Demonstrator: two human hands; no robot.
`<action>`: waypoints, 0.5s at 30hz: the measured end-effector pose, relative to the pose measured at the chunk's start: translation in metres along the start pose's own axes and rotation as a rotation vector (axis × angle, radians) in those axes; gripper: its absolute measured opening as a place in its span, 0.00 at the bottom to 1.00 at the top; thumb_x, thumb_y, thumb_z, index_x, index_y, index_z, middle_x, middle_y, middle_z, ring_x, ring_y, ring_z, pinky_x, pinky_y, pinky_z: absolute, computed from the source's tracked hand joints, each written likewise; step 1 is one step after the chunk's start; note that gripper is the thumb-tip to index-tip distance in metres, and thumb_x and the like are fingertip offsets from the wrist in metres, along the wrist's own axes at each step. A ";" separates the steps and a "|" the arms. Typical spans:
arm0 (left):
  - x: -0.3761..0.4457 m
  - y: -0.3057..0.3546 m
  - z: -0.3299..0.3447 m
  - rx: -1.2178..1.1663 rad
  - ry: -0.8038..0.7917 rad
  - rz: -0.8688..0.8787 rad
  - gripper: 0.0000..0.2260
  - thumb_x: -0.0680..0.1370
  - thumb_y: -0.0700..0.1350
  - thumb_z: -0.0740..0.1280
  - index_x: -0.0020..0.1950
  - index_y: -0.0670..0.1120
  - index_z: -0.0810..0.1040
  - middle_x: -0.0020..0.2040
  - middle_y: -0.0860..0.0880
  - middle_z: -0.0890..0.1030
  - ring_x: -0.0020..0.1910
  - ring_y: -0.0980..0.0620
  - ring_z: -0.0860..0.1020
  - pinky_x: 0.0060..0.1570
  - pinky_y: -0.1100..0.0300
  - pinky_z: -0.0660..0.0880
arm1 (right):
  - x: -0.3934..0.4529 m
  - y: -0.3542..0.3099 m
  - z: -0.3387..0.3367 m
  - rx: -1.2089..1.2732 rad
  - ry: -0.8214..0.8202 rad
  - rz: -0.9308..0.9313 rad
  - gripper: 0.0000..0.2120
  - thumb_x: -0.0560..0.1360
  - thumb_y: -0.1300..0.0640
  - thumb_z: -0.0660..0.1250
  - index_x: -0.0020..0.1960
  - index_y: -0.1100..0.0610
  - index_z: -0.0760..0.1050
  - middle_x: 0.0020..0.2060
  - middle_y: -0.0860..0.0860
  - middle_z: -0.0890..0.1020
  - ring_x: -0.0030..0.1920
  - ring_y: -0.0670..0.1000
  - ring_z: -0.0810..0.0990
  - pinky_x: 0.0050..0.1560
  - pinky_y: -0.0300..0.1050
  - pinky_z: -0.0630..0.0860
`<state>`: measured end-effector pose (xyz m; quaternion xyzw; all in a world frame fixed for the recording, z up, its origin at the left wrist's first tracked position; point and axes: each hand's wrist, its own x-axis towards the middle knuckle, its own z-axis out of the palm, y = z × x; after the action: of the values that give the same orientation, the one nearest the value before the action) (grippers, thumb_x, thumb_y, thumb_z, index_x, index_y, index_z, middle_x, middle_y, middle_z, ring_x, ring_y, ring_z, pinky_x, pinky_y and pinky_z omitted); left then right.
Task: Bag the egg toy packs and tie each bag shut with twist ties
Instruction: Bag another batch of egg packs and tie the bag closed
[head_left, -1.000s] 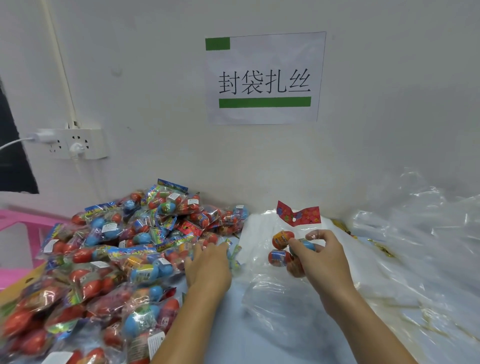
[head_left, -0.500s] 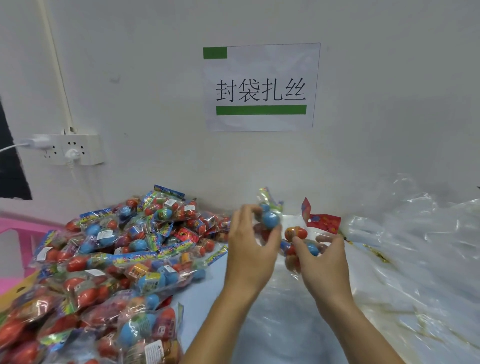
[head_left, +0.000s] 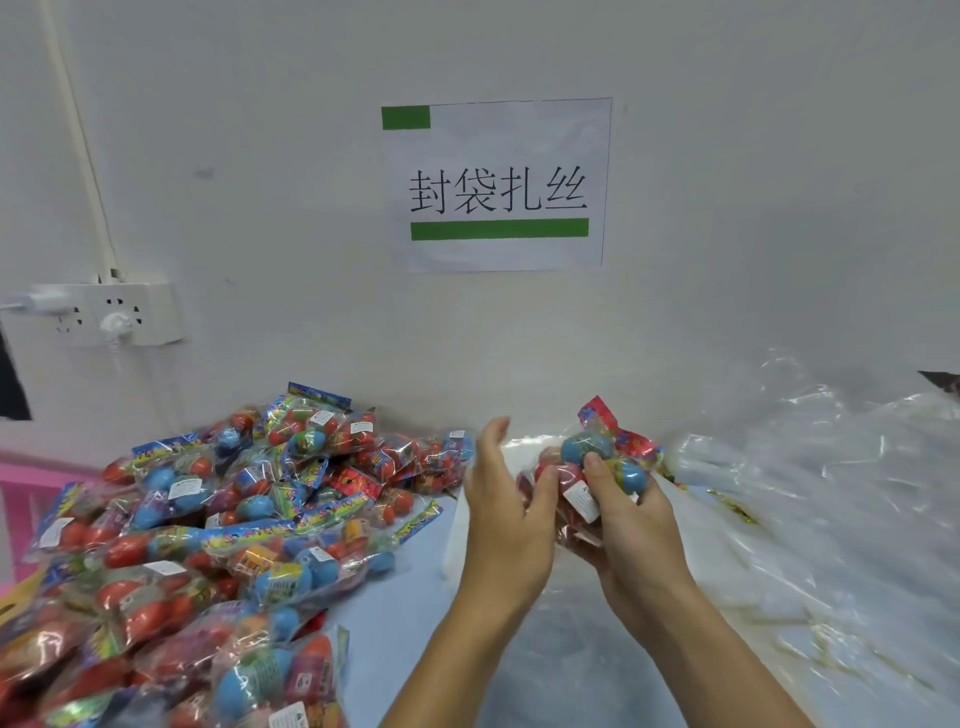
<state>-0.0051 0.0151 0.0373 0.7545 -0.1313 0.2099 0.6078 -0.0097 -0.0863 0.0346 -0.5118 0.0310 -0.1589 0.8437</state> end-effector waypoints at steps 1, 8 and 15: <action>0.000 0.000 0.000 0.001 0.045 -0.061 0.25 0.80 0.49 0.67 0.74 0.54 0.60 0.71 0.55 0.66 0.69 0.58 0.65 0.64 0.70 0.66 | 0.000 -0.001 0.001 0.021 0.009 -0.005 0.12 0.81 0.57 0.66 0.62 0.59 0.77 0.52 0.58 0.86 0.51 0.58 0.86 0.36 0.46 0.82; -0.001 0.006 0.007 -0.636 -0.120 -0.416 0.28 0.65 0.60 0.74 0.60 0.48 0.77 0.50 0.48 0.87 0.48 0.52 0.85 0.39 0.61 0.81 | -0.005 0.008 0.013 -0.007 -0.071 -0.084 0.13 0.78 0.54 0.69 0.60 0.58 0.78 0.50 0.55 0.87 0.53 0.57 0.86 0.49 0.55 0.82; 0.004 -0.006 0.004 -0.610 0.065 -0.280 0.32 0.61 0.55 0.80 0.62 0.47 0.76 0.50 0.50 0.86 0.50 0.50 0.85 0.53 0.53 0.81 | -0.003 -0.002 0.000 -0.179 -0.121 -0.136 0.14 0.75 0.58 0.74 0.59 0.50 0.78 0.48 0.48 0.87 0.50 0.50 0.87 0.50 0.47 0.81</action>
<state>0.0020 0.0126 0.0334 0.5416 -0.0638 0.0993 0.8323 -0.0135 -0.0863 0.0363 -0.5944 -0.0406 -0.1813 0.7824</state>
